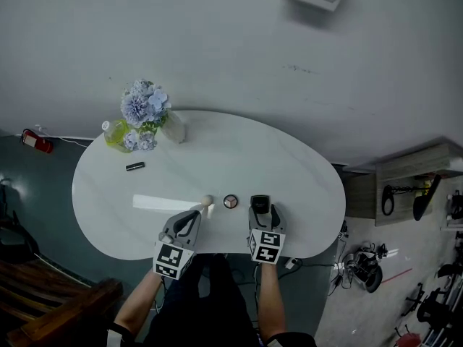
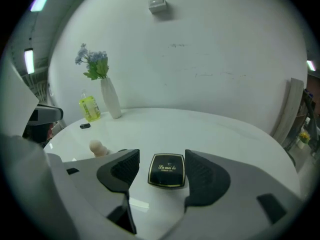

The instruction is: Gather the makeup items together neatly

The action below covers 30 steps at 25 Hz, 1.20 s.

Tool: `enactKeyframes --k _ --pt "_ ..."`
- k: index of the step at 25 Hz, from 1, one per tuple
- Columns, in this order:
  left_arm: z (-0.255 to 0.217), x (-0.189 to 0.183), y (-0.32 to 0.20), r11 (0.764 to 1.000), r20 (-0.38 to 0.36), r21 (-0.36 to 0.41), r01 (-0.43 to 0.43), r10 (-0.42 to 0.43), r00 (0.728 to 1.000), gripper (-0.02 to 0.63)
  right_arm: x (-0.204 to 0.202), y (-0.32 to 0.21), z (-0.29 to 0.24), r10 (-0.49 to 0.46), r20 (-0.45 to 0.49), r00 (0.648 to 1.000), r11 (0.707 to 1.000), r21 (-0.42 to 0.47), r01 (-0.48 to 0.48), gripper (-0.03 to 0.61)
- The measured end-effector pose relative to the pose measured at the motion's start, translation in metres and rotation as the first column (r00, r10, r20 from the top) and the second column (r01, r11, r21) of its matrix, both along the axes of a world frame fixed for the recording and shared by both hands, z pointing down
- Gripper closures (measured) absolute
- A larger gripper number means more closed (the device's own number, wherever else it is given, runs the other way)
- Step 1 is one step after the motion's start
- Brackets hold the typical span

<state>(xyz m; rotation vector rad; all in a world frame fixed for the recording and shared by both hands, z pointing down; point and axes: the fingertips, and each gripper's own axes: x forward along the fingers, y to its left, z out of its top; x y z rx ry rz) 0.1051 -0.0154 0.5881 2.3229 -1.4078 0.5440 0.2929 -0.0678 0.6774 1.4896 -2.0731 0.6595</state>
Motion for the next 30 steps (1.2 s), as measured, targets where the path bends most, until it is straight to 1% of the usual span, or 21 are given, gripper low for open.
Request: enactKeyframes --k 4,8,9,11,12,15,18,22,26,30 --pt "-0.021 0.001 0.0 0.999 0.0 0.041 0.0 0.0 1.0 0.594 -0.004 -0.002 -0.036 -0.029 0.006 1.0 0.997 0.067 0.029 0.282" --pt "-0.048 0.003 0.0 0.995 -0.003 0.096 -0.001 0.001 1.0 0.594 -0.004 0.0 -0.074 -0.04 0.01 0.999 0.991 0.129 0.038 0.288" --pt "-0.056 0.004 -0.001 0.994 -0.003 0.11 -0.001 0.001 1.0 0.594 -0.004 0.001 -0.084 -0.039 0.008 0.999 0.988 0.151 0.037 0.305" --pt "-0.069 0.005 0.0 0.99 -0.004 0.138 0.001 0.0 1.0 0.594 -0.003 0.004 -0.104 -0.039 -0.01 0.999 0.979 0.201 0.04 0.402" --pt "-0.075 0.005 0.001 0.989 -0.006 0.151 0.002 -0.001 1.0 0.594 -0.003 0.006 -0.112 -0.044 -0.02 0.999 0.974 0.22 0.047 0.423" --pt "-0.091 0.007 0.005 0.984 -0.007 0.18 0.006 -0.005 1.0 0.594 -0.003 0.015 -0.134 -0.061 -0.02 0.998 0.965 0.255 0.064 0.446" --pt "-0.106 0.008 0.01 0.978 -0.004 0.208 0.006 -0.005 1.0 0.594 -0.003 0.022 -0.155 -0.062 -0.007 0.998 0.954 0.293 0.061 0.478" --pt "-0.122 0.011 0.016 0.971 -0.011 0.239 0.007 -0.005 1.0 0.594 -0.004 0.031 -0.178 -0.064 -0.001 0.998 0.942 0.331 0.061 0.504" --pt "-0.133 0.013 0.022 0.963 -0.013 0.268 0.011 -0.007 1.0 0.594 -0.013 0.042 -0.2 -0.097 0.006 0.995 0.921 0.379 0.088 0.516" --pt "-0.146 0.02 0.025 0.954 -0.034 0.299 0.021 -0.011 0.999 0.594 -0.017 0.053 -0.217 -0.124 0.009 0.992 0.902 0.417 0.108 0.532"
